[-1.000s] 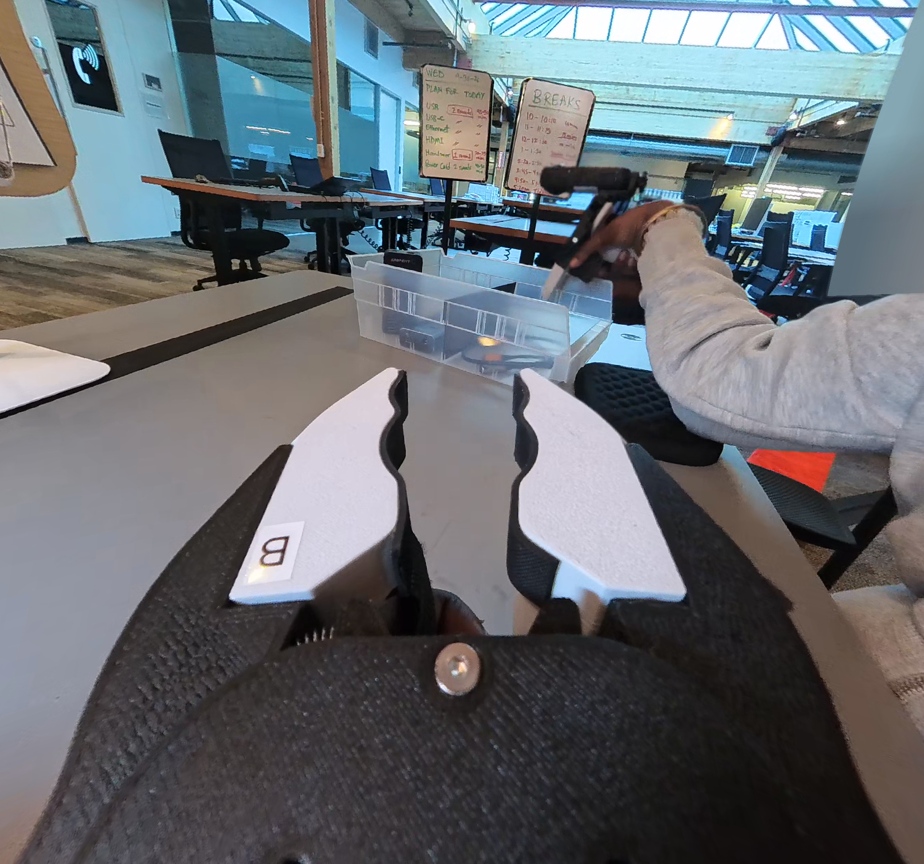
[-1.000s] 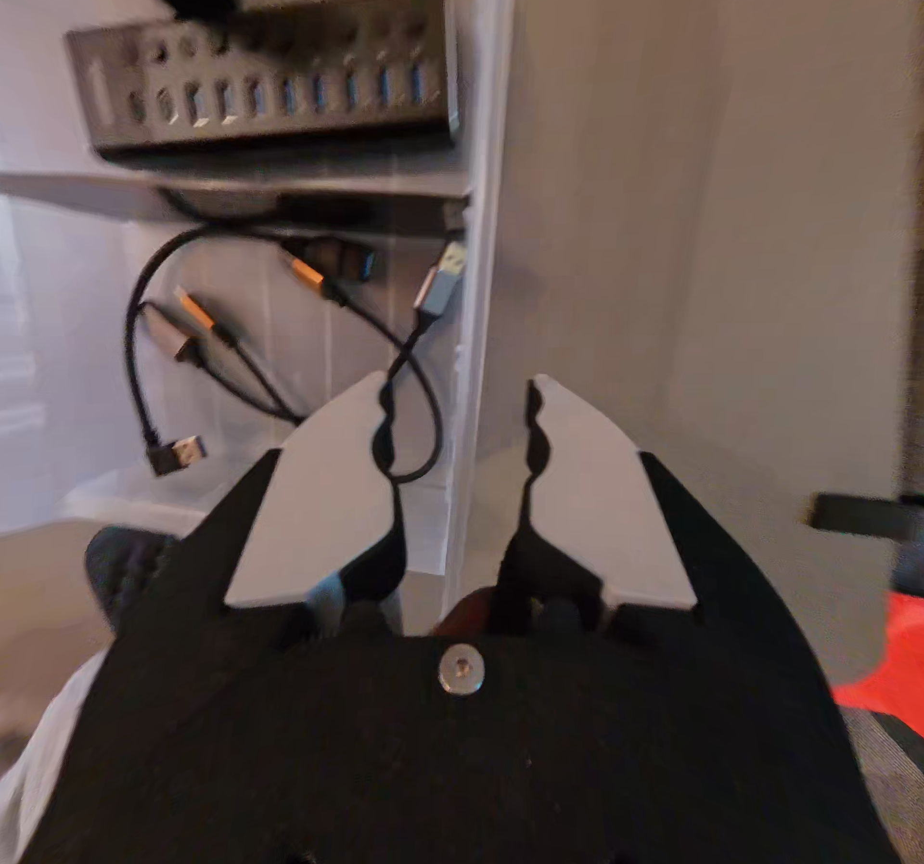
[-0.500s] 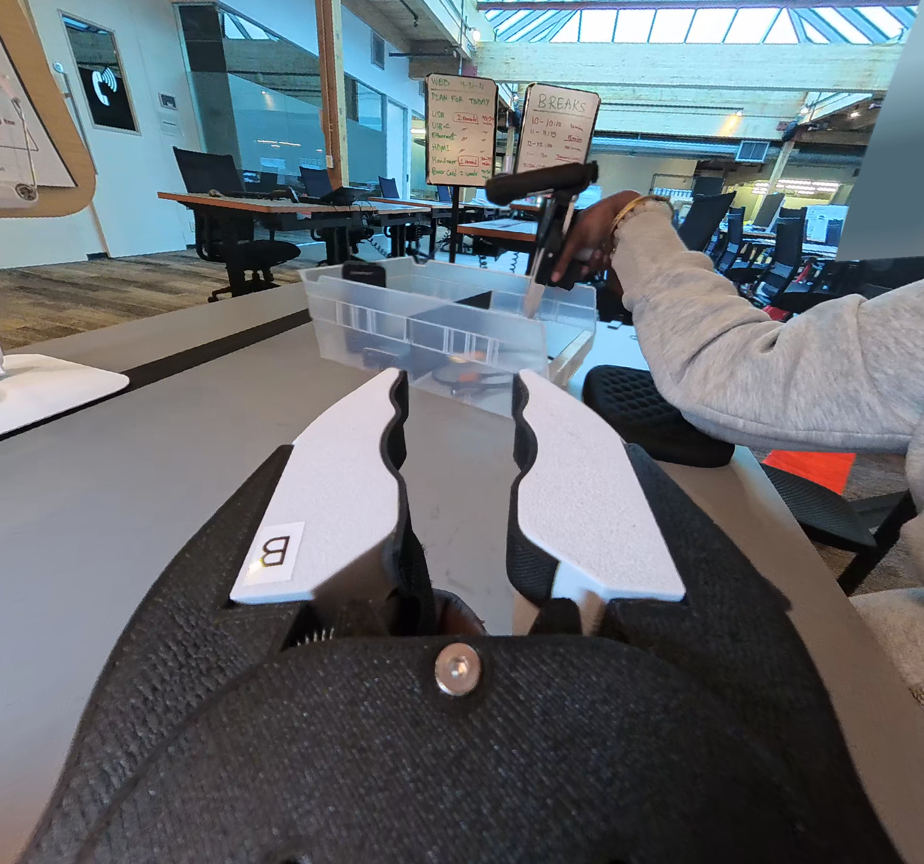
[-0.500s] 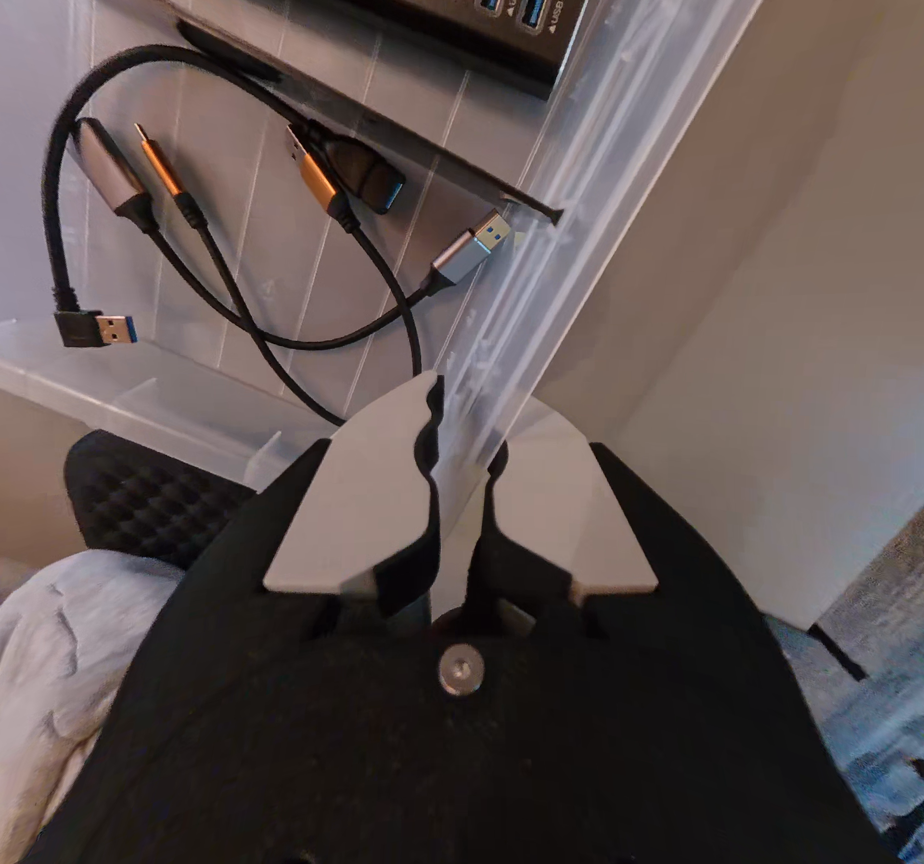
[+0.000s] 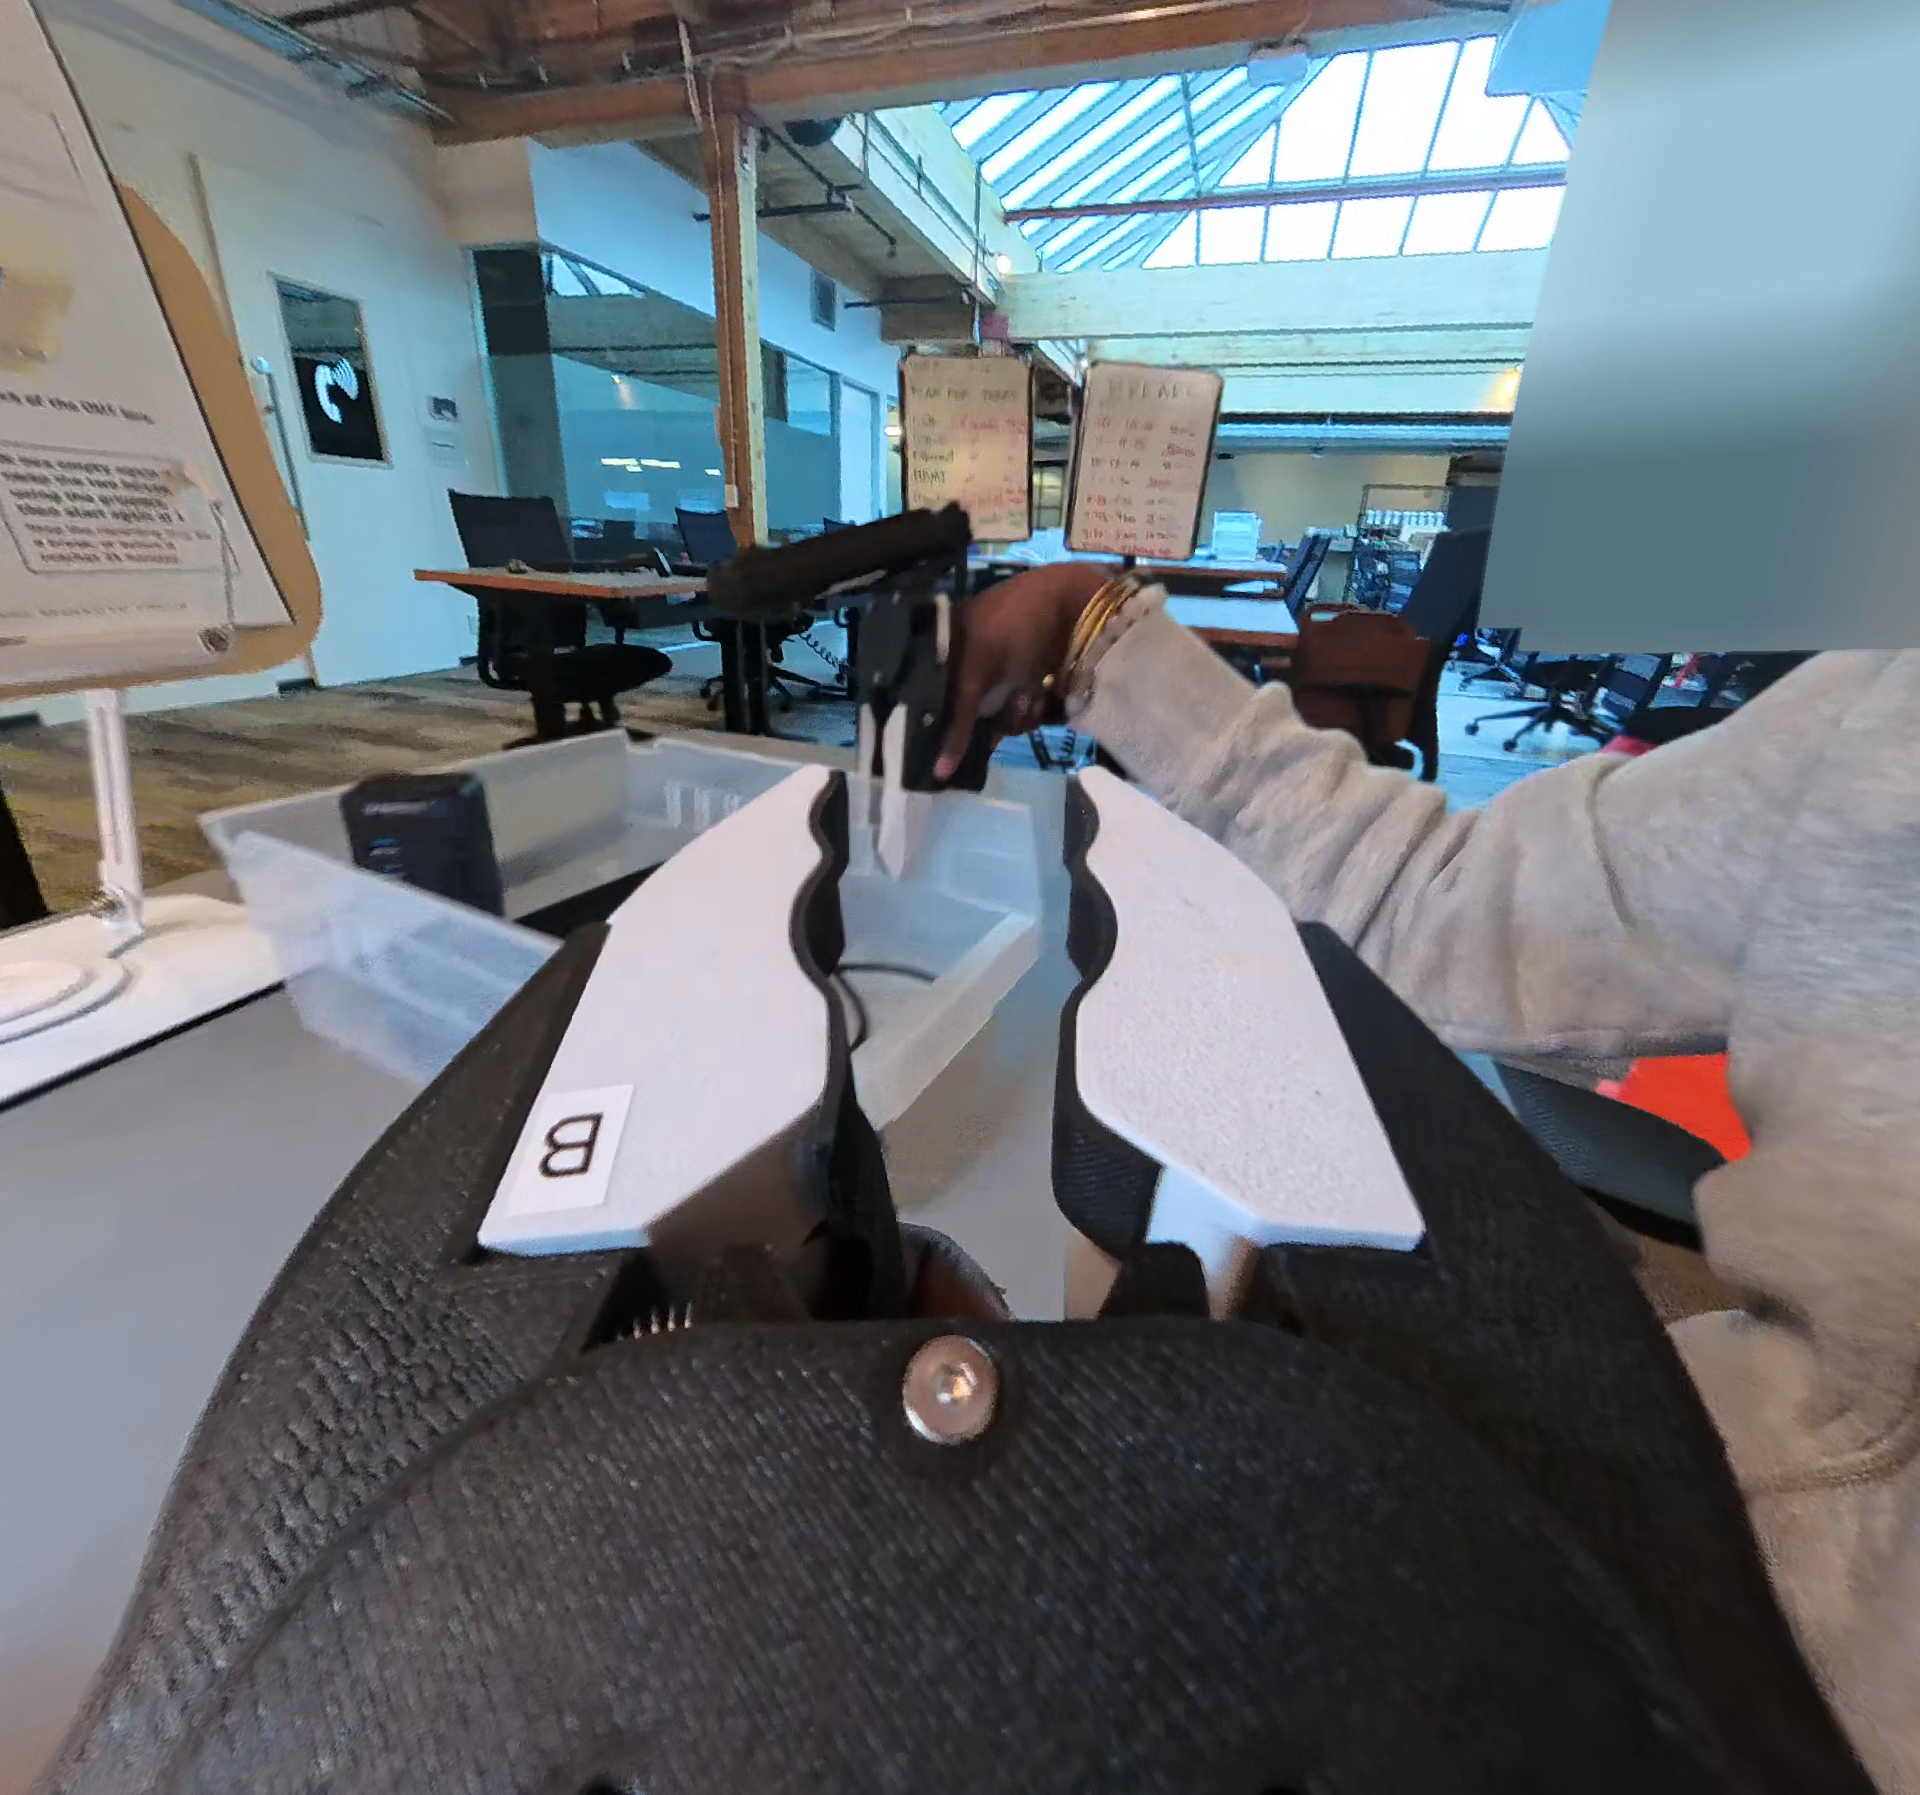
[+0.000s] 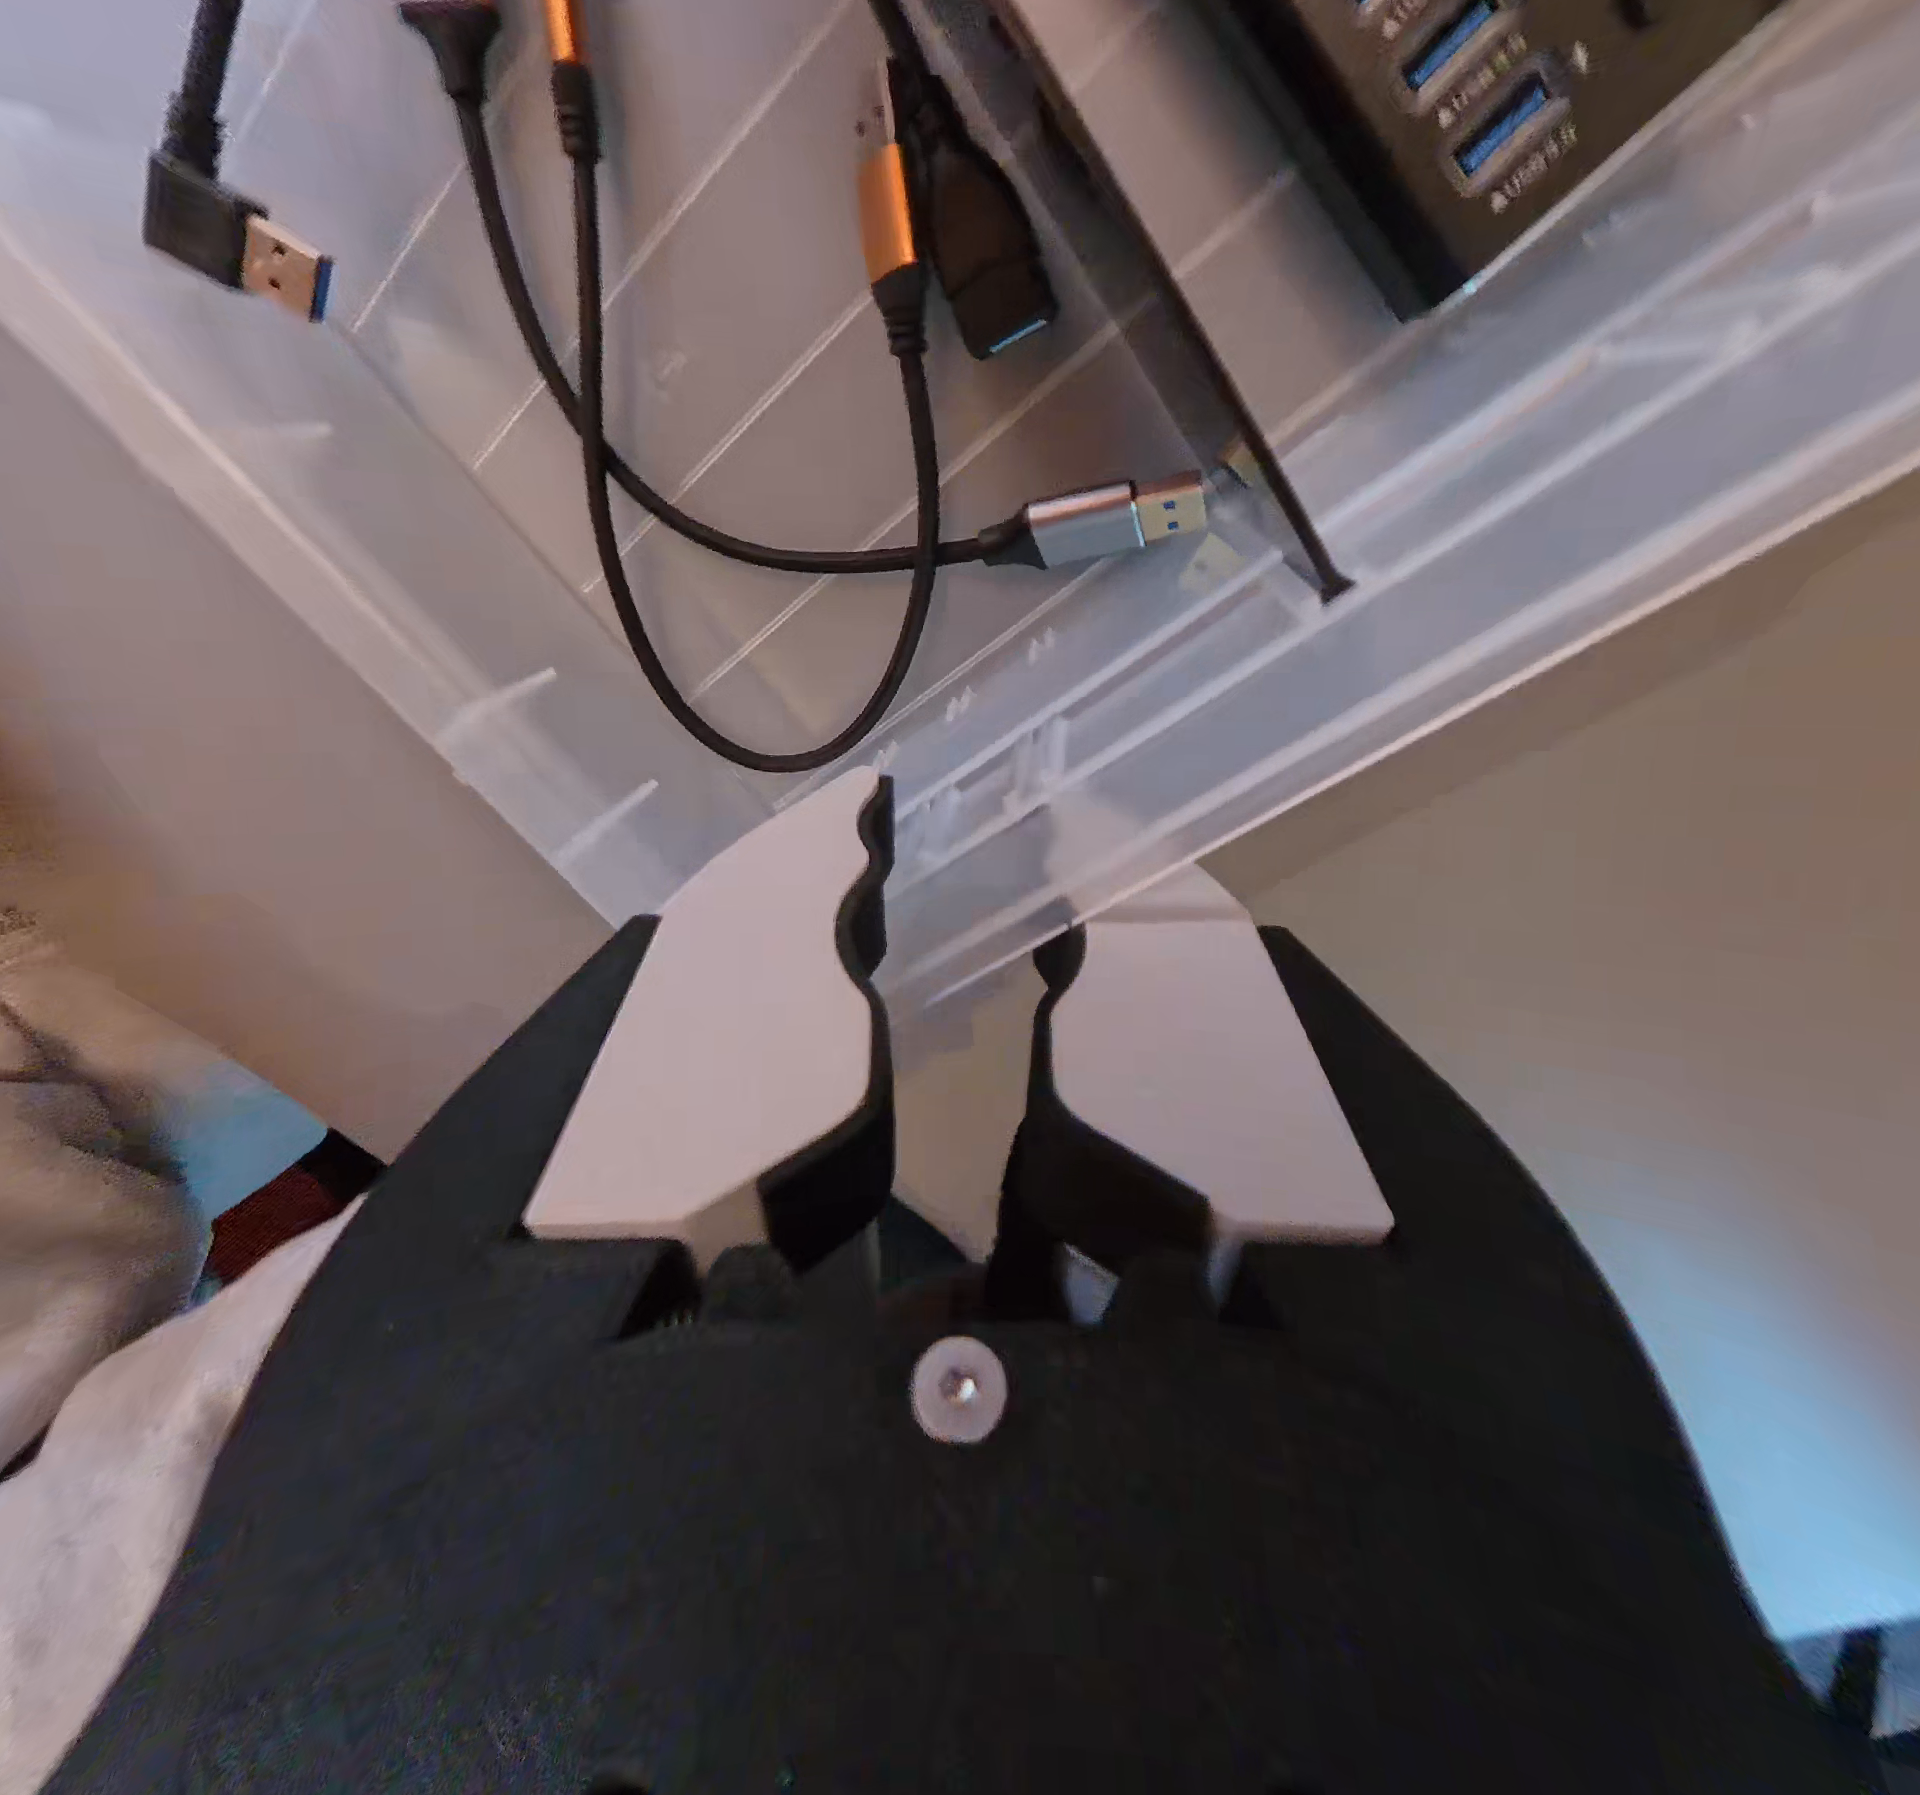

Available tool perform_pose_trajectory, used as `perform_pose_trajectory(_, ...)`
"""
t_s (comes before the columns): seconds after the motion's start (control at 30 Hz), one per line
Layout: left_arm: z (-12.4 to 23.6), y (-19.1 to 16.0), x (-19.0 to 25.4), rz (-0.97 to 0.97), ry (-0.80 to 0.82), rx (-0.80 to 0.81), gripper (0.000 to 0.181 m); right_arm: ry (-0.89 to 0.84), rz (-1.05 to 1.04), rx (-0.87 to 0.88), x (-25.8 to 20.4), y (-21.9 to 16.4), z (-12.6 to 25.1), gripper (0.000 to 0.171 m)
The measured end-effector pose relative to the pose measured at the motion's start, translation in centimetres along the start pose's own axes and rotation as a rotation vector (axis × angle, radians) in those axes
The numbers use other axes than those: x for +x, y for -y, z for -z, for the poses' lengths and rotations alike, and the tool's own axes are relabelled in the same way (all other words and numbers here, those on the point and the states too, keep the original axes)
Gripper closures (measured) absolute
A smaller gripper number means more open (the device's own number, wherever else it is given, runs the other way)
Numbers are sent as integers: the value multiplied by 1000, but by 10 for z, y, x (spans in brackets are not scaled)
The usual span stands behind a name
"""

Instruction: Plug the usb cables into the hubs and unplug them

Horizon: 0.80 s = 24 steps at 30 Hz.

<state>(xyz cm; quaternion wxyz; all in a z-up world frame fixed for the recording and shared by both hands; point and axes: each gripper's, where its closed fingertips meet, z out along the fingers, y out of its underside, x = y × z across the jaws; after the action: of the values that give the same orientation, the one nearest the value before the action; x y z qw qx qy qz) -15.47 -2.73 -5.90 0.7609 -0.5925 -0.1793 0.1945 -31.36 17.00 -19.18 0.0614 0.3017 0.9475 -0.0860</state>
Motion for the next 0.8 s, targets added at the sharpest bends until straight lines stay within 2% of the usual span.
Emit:
perform_pose_trajectory(0.2,56,56,10,-87,106,78,141,-15,81,111,-42,68,-13,140)
perform_pose_trajectory(0.33,105,103,-23,-153,359,114,142,14,104,208,-71,104,-20,134)
perform_pose_trajectory(0.47,164,133,-63,-243,644,44,142,51,113,294,-95,131,-25,131)
perform_pose_trajectory(0.57,230,131,-98,-342,938,-133,142,79,132,335,-110,142,-28,130)
perform_pose_trajectory(0.67,307,113,-127,-368,1211,-372,137,117,165,387,-126,154,-31,129)
perform_pose_trajectory(0.8,368,91,-136,-206,1312,-472,130,131,197,490,-148,174,-32,125)
